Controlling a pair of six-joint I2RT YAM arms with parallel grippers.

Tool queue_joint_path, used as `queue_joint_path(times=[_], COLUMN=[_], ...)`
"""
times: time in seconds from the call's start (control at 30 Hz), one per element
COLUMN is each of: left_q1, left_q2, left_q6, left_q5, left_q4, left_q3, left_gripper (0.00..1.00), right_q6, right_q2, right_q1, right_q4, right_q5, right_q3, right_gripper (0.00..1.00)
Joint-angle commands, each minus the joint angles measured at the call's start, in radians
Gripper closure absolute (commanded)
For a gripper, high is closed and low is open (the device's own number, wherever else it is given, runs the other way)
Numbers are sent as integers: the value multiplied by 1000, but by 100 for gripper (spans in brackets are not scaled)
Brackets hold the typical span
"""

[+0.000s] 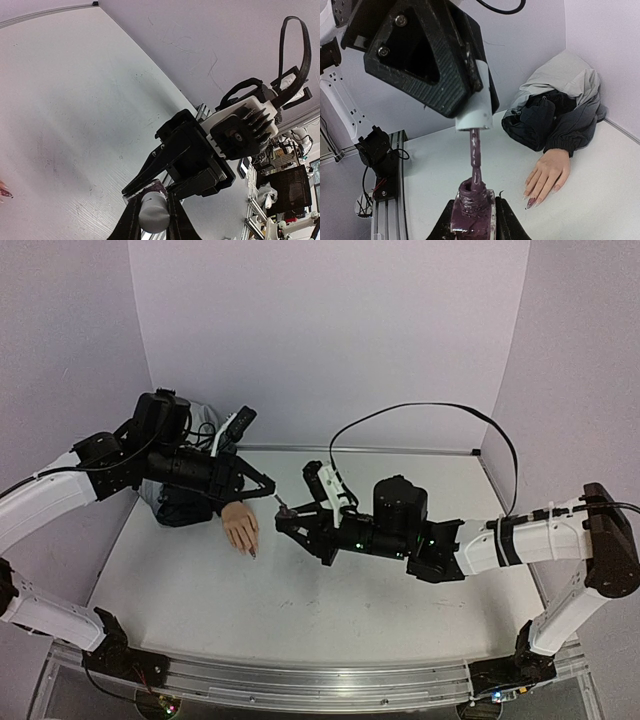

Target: Paint the nails

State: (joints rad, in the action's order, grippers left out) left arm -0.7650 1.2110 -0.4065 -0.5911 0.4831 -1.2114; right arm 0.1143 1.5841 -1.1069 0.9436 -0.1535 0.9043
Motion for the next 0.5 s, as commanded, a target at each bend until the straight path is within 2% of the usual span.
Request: queue_joint_path(times=[0.0,0.47], left_q1=[-5,-5], left_q2=[4,22], left_q6=[24,35], left_q5=[2,-3], left_q4=[12,29], left_q3=[-12,-19], left_gripper=[100,100], right_q6=[-18,-31], right_q2=[-18,-17], right_q1=[-6,-6], right_q4=[93,97], right_q5=[14,18], right_q3=[45,53], right_gripper=[100,100])
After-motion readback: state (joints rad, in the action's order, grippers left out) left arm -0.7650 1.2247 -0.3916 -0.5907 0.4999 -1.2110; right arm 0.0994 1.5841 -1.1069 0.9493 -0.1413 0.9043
